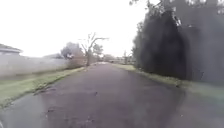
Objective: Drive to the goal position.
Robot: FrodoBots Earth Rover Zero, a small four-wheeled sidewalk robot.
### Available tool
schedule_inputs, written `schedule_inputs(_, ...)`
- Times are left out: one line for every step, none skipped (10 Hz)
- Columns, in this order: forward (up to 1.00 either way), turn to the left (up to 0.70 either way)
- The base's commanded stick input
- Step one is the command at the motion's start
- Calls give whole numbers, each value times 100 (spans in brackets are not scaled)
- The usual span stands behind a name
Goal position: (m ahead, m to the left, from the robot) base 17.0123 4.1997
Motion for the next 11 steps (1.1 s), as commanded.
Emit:
schedule_inputs(70, 0)
schedule_inputs(70, 0)
schedule_inputs(70, 0)
schedule_inputs(70, 0)
schedule_inputs(70, 0)
schedule_inputs(70, 0)
schedule_inputs(70, -1)
schedule_inputs(70, -11)
schedule_inputs(70, -24)
schedule_inputs(70, -35)
schedule_inputs(70, -35)
